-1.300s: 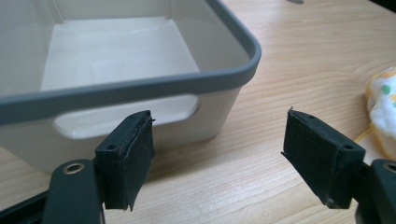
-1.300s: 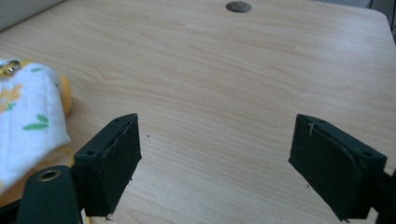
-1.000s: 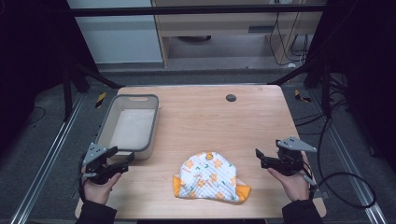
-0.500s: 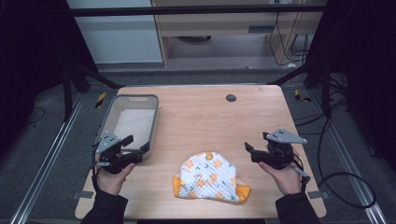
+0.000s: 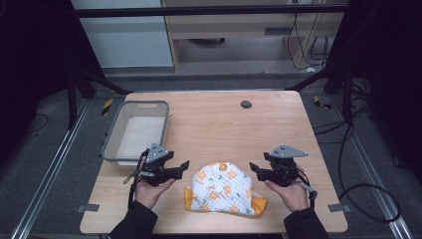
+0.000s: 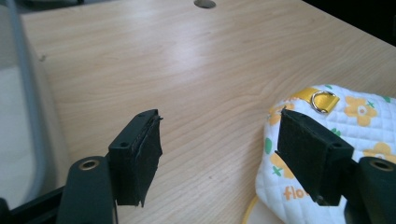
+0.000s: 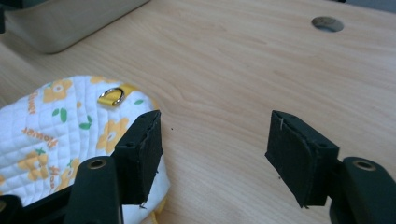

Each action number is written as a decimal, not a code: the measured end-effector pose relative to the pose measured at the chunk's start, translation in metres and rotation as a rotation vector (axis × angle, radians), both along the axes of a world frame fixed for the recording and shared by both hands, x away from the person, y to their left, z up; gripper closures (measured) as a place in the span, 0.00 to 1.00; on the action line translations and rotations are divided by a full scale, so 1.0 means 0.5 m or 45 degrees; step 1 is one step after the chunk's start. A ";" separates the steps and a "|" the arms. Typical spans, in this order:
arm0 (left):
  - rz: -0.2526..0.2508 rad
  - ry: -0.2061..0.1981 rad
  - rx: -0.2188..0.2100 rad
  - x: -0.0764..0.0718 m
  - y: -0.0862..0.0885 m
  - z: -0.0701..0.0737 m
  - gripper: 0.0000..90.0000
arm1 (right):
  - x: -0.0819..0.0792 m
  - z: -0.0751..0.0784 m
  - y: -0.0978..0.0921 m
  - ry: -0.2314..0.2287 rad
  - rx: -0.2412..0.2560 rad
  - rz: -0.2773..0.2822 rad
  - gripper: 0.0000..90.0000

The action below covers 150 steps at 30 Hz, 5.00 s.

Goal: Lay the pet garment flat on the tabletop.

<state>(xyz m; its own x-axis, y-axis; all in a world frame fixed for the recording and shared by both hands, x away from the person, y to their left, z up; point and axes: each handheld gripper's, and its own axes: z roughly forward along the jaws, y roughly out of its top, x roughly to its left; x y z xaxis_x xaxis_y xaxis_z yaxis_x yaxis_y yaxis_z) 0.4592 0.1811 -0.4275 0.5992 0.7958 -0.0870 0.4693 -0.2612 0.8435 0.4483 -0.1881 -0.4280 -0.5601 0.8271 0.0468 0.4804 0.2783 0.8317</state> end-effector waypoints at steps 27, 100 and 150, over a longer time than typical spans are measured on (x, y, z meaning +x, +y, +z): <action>-0.181 0.234 0.084 0.024 -0.088 -0.094 0.60 | 0.014 -0.073 0.061 0.208 0.004 0.191 0.65; -0.033 0.001 0.133 0.011 -0.009 -0.045 0.38 | 0.015 -0.046 -0.021 -0.091 -0.073 0.085 0.43; -0.286 0.064 0.009 -0.039 -0.043 0.009 0.93 | -0.031 -0.006 -0.012 0.085 0.119 0.256 0.93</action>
<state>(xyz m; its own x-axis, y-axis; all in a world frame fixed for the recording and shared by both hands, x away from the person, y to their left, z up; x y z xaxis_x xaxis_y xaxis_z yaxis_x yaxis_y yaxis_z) 0.4396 0.1597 -0.4231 0.7566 0.6434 -0.1165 0.4403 -0.3695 0.8183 0.4327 -0.1943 -0.4312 -0.7062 0.6895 0.1605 0.4780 0.2972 0.8266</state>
